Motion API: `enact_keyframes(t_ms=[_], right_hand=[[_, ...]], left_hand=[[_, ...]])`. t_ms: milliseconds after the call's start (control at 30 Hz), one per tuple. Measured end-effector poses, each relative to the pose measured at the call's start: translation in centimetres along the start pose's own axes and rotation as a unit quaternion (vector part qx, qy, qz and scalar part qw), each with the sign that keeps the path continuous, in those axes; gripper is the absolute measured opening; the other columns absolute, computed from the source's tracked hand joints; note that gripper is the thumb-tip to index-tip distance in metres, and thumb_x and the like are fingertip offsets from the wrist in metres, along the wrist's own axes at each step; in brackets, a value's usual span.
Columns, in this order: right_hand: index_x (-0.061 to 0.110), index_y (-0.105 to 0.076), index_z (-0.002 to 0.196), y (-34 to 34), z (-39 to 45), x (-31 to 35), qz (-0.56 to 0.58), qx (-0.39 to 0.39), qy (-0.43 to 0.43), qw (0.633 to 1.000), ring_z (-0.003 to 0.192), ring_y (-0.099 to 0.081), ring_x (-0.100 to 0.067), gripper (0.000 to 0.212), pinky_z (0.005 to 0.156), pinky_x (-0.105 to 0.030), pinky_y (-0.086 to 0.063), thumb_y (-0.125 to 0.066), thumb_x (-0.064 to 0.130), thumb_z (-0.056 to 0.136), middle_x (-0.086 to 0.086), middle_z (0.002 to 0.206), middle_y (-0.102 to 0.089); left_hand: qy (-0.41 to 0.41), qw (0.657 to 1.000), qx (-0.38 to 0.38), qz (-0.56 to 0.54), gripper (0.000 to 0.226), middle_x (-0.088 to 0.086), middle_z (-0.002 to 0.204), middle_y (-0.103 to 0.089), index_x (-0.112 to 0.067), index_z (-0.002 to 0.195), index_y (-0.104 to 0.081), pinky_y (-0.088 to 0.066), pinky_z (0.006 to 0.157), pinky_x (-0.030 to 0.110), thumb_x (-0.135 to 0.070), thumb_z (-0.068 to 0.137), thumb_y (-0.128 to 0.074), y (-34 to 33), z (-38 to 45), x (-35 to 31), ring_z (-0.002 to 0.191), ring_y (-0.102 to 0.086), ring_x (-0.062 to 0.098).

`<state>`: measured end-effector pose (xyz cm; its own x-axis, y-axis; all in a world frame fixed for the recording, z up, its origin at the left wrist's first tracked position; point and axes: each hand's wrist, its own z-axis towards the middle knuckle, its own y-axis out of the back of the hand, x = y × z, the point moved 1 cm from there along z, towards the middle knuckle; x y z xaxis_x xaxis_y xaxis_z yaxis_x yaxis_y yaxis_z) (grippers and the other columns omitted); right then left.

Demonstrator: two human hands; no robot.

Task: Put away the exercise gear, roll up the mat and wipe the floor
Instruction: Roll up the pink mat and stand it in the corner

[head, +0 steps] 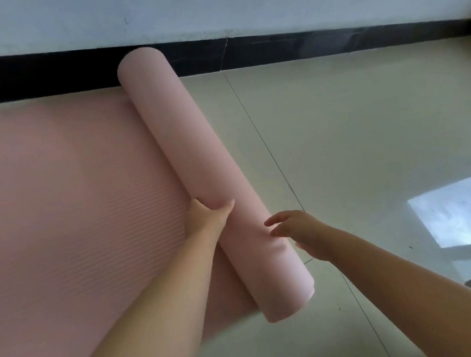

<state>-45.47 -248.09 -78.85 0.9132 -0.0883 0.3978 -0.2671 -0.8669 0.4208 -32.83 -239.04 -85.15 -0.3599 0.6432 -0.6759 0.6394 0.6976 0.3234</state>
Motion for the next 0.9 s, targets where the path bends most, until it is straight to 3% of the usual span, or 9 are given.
enact_keyframes(t_ms=[133, 233, 333, 433, 567, 700, 800, 900], right_hand=[[0.014, -0.047, 0.134, 0.1, 0.6, 0.2, -0.052, -0.033, 0.005, 0.998, 0.113, -0.050, -0.026, 0.052, 0.094, -0.032, -0.042, -0.052, -0.003, 0.085, -0.009, 0.120, -0.048], [0.008, -0.035, 0.143, 0.2, 2.2, 0.1, -0.096, -0.022, 0.008, 0.995, 0.116, -0.052, -0.027, 0.061, 0.100, -0.033, -0.041, -0.054, -0.001, 0.085, -0.015, 0.125, -0.052], [-0.002, -0.044, 0.135, 0.1, 3.2, -0.3, -0.129, 0.007, 0.024, 0.991, 0.092, -0.050, -0.023, 0.050, 0.090, -0.031, -0.041, -0.055, 0.006, 0.087, -0.015, 0.101, -0.057], [0.009, -0.049, 0.132, 0.5, 3.7, -1.0, -0.099, 0.028, 0.048, 0.994, 0.094, -0.048, -0.019, 0.050, 0.082, -0.027, -0.039, -0.064, 0.018, 0.086, -0.008, 0.110, -0.051], [0.013, -0.046, 0.130, -0.7, 3.9, -1.8, -0.080, 0.010, 0.081, 0.993, 0.091, -0.053, -0.020, 0.053, 0.062, -0.021, -0.041, -0.068, 0.027, 0.083, -0.006, 0.105, -0.054], [0.011, -0.047, 0.123, -1.4, 4.2, -1.5, -0.068, -0.011, 0.090, 0.994, 0.089, -0.050, -0.023, 0.052, 0.073, -0.027, -0.040, -0.071, 0.027, 0.079, -0.006, 0.099, -0.048], [0.015, -0.048, 0.117, -1.6, 4.0, -1.4, -0.046, -0.002, 0.093, 0.995, 0.089, -0.049, -0.023, 0.044, 0.073, -0.027, -0.039, -0.070, 0.028, 0.080, -0.001, 0.090, -0.046], [0.016, -0.050, 0.108, -2.2, 3.3, -0.8, -0.025, 0.023, 0.103, 0.994, 0.089, -0.049, -0.023, 0.028, 0.073, -0.028, -0.038, -0.063, 0.024, 0.084, -0.008, 0.103, -0.055]], left_hand=[[-0.001, 0.999, 0.006, -0.032, 0.071, 0.007, 0.135, -0.055, -0.007, 0.133, -0.046, -0.041, 0.103, 0.030, -0.038, 0.075, -0.075, 0.5, 0.4, 1.3, 0.125, -0.053, 0.022], [-0.013, 0.998, -0.003, -0.064, 0.073, 0.008, 0.138, -0.052, -0.007, 0.136, -0.040, -0.038, 0.103, 0.028, -0.032, 0.078, -0.074, -0.2, 0.8, 1.6, 0.127, -0.051, 0.021], [-0.028, 0.994, -0.018, -0.102, 0.070, 0.009, 0.137, -0.051, -0.005, 0.137, -0.037, -0.039, 0.096, 0.024, -0.021, 0.079, -0.074, -0.6, 0.9, 1.7, 0.124, -0.052, 0.021], [-0.039, 0.991, -0.063, -0.110, 0.073, 0.008, 0.137, -0.051, -0.009, 0.141, -0.034, -0.040, 0.095, 0.023, -0.017, 0.079, -0.074, -0.4, 0.9, 1.1, 0.123, -0.052, 0.022], [-0.051, 0.989, -0.079, -0.111, 0.072, 0.005, 0.134, -0.054, -0.014, 0.142, -0.037, -0.045, 0.101, 0.030, -0.016, 0.079, -0.072, 0.0, 1.6, 0.8, 0.120, -0.055, 0.023], [-0.041, 0.990, -0.019, -0.131, 0.056, 0.003, 0.126, -0.058, -0.011, 0.137, -0.044, -0.043, 0.087, 0.023, -0.010, 0.086, -0.066, 0.8, 2.4, 1.5, 0.107, -0.056, 0.017], [-0.020, 0.990, 0.012, -0.137, 0.054, 0.005, 0.133, -0.056, -0.013, 0.138, -0.044, -0.044, 0.097, 0.029, -0.012, 0.088, -0.064, 1.5, 2.8, 2.4, 0.117, -0.056, 0.021], [0.006, 0.993, 0.010, -0.117, 0.060, 0.009, 0.143, -0.047, -0.011, 0.143, -0.036, -0.037, 0.110, 0.035, -0.018, 0.090, -0.062, 2.3, 2.6, 3.5, 0.129, -0.048, 0.023]])
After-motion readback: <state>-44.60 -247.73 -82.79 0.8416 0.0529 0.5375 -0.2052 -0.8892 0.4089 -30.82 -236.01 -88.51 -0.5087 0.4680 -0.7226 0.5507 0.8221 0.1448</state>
